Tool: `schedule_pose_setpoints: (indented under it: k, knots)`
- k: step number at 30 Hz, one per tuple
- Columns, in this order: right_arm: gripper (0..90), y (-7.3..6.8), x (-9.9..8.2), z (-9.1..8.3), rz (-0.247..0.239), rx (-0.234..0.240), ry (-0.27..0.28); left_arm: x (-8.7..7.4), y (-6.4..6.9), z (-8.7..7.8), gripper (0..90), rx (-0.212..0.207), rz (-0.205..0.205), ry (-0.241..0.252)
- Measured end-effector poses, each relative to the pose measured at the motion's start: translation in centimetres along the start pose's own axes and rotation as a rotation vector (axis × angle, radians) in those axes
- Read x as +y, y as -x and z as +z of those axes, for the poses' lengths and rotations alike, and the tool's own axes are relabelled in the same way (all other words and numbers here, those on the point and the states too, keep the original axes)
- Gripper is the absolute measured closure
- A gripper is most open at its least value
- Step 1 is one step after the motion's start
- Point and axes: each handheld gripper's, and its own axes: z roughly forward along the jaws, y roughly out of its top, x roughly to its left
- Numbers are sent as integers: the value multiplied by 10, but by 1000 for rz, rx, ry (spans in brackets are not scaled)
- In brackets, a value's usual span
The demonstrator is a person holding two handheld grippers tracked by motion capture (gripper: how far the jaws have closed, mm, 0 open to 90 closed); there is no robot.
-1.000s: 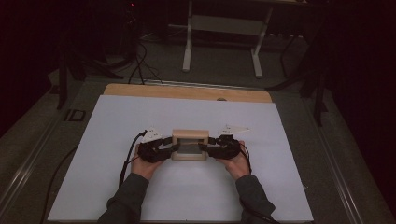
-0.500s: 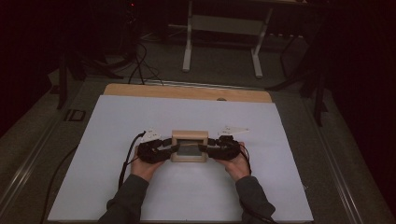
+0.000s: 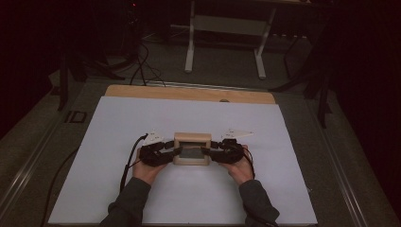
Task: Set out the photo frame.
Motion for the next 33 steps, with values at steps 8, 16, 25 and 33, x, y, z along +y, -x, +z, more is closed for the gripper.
schedule_pose_setpoints:
  k: [8,16,25,33]
  knots:
    - [539,-1,0,0,-2,-1,-1,0,1,0,562,12,5,-5]
    - [540,-2,2,3,-4,0,-5,0,-1,-2,560,25,4,-5]
    - [542,-2,2,5,-6,7,-1,0,0,-2,553,38,-8,-5]
    - [542,-2,2,4,-12,4,-3,0,2,-1,549,42,-2,-1]
